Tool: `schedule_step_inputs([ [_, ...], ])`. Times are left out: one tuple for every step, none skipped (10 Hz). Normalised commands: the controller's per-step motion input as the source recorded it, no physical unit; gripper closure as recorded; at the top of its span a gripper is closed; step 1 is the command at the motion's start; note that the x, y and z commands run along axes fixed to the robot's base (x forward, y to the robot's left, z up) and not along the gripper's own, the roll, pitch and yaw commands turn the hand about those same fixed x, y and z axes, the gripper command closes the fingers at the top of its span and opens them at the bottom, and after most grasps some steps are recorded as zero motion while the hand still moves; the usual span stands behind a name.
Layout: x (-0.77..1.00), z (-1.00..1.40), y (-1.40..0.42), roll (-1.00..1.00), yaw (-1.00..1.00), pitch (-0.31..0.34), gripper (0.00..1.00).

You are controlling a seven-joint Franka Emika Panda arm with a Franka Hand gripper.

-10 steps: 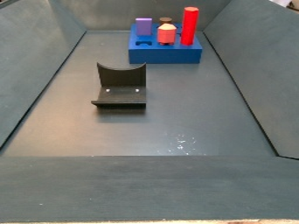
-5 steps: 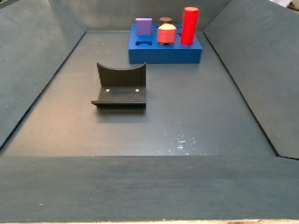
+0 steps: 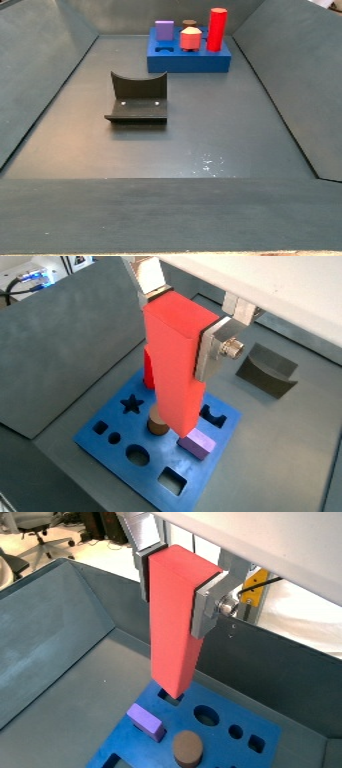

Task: Pick up the rectangle object. Move up. Place the rectangle object on the fixture. Regrasp the rectangle object. Move to above the board. Insert the rectangle object.
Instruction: Insert the rectangle object.

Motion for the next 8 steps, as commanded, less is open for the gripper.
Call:
schedule_step_inputs([
  [0.99, -0.05, 0.0, 0.0, -0.07, 0.109, 1.0],
  [0.98, -0.04, 0.0, 0.0, -0.04, 0.116, 1.0],
  [0.93, -0.07, 0.0, 0.0, -0.04, 0.104, 1.0],
  [0.39, 0.0, 0.0, 0.0, -0.14, 0.039, 1.0],
  [0.09, 0.0, 0.0, 0.0, -0.05, 0.0, 1.0],
  [0.0, 0.0, -0.02, 0.0, 0.0, 0.0, 1.0],
  [-0.23, -0.13, -0.42, 0.15, 0.01, -0.034, 1.0],
  [-0.42, -0.04, -0.76, 0.4, 0.0, -0.119, 1.0],
])
